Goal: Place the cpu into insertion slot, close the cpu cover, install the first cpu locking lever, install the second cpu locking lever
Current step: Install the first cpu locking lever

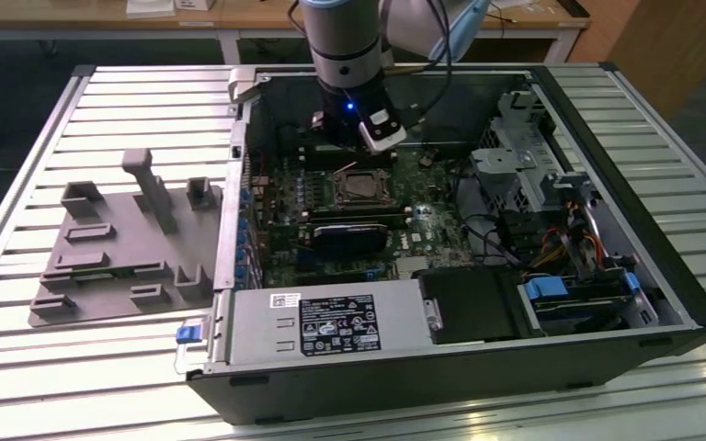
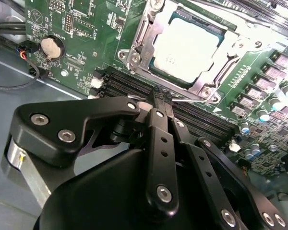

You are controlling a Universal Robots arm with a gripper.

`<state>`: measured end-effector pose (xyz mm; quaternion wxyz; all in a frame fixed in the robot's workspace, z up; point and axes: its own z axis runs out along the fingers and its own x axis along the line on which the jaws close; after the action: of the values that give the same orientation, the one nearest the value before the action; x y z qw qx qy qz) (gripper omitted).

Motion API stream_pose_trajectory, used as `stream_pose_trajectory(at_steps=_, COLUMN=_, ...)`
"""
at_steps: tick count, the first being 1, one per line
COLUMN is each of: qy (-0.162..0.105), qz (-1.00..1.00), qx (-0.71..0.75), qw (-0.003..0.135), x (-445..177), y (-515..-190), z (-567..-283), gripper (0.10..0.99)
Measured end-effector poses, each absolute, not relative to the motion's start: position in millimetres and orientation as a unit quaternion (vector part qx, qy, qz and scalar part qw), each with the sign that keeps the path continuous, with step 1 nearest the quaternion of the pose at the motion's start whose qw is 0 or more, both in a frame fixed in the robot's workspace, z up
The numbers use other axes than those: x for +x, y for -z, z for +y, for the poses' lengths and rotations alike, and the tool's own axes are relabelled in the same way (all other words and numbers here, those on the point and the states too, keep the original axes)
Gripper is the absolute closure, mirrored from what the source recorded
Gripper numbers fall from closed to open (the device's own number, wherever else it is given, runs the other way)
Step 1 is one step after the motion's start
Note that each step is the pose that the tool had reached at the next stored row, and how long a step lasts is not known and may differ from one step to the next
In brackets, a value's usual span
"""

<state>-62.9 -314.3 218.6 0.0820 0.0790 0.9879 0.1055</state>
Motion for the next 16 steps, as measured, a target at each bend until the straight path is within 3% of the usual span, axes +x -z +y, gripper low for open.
stream_pose_trajectory(at_steps=16, qy=-0.103, qz=0.988, qx=0.084, qw=0.083, x=-61.5, y=-216.7, z=-308.7, gripper=0.984)
